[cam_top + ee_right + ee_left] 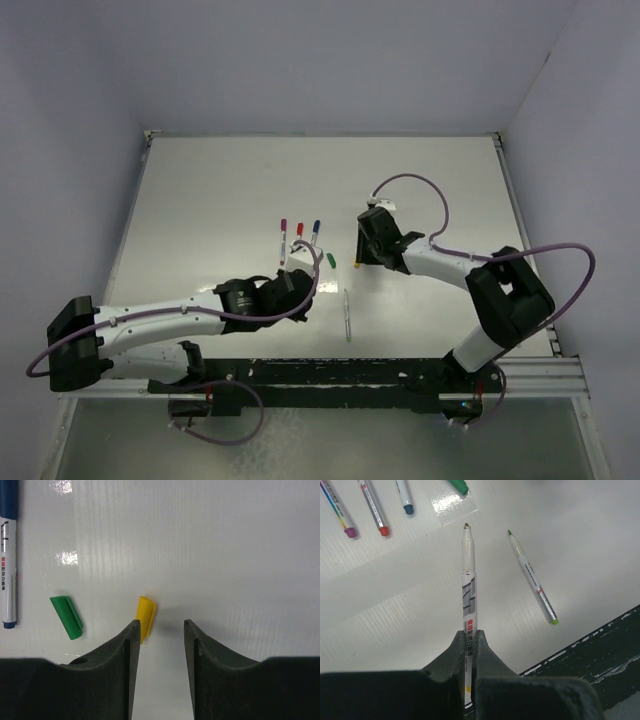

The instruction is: Insert the pens into the pen caps

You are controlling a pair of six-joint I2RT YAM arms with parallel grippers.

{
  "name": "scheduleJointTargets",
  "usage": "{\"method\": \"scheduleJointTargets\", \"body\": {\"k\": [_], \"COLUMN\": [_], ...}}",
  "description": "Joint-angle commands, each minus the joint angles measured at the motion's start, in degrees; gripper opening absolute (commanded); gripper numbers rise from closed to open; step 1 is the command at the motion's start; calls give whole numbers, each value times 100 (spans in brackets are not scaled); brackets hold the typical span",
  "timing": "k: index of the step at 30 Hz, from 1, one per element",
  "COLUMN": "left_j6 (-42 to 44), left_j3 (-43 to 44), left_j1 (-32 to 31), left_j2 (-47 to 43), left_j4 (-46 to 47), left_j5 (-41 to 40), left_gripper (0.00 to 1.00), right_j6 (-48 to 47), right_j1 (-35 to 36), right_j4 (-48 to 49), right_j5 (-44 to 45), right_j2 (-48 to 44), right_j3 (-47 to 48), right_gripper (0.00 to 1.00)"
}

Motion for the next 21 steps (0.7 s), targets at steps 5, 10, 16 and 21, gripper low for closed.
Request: {"method": "scheduleJointTargets", "body": {"k": [5, 10, 16, 21], "left_j6": [-112, -70, 104, 222], "left_j3": [-143, -276, -369, -393], "left_j1": [63, 207, 400, 570], "left_j2": [-223, -297, -391, -337], "left_j4": [26, 328, 572, 819], "left_j5": [-397, -250, -11, 239], "left_gripper": [0, 0, 0, 0], "right_j6": [-146, -149, -75, 55], "right_j1": [112, 202, 470, 521], "right_j4": [-59, -177, -545, -797], "right_j5": [-38, 56, 518, 628], "right_j2": [390, 640, 725, 864], "right_j3": [535, 688, 774, 775], "right_gripper": [43, 43, 41, 38]}}
